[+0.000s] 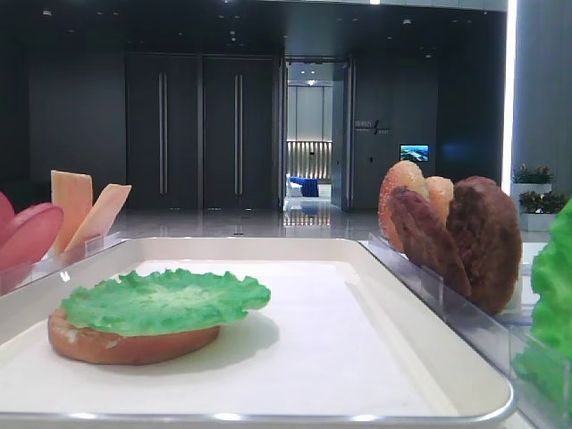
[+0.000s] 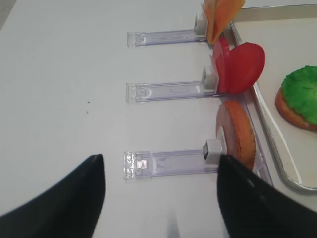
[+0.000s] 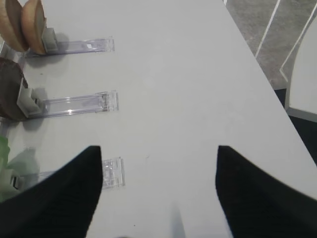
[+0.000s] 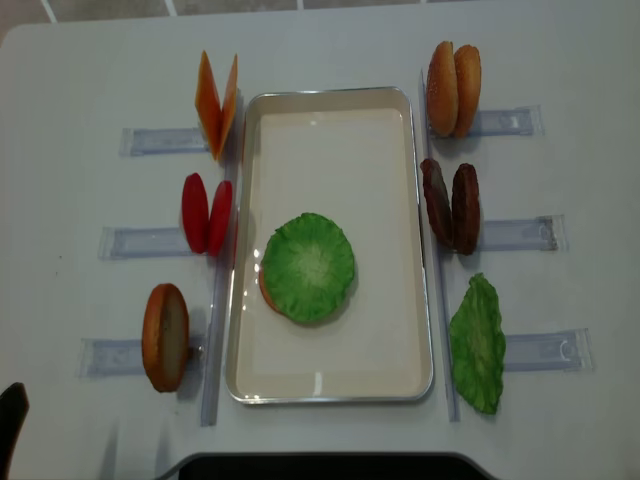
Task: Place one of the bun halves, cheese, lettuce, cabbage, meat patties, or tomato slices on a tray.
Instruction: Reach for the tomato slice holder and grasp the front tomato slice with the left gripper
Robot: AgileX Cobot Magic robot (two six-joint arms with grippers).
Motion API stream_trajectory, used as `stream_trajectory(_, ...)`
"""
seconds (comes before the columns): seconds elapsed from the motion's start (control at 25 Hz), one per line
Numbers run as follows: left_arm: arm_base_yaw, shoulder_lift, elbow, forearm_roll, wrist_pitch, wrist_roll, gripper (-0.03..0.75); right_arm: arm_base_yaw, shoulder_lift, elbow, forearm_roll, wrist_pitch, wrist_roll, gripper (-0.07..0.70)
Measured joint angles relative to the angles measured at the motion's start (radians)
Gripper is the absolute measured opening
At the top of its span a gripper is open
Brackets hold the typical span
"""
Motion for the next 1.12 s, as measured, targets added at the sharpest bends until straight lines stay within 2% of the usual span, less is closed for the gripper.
stream_trajectory(1.12,0.000,0.000,0.000,0.000,0.000,0.000,0.534,0.000,0.000,0.000,0.000,0.000,0.000,0.465)
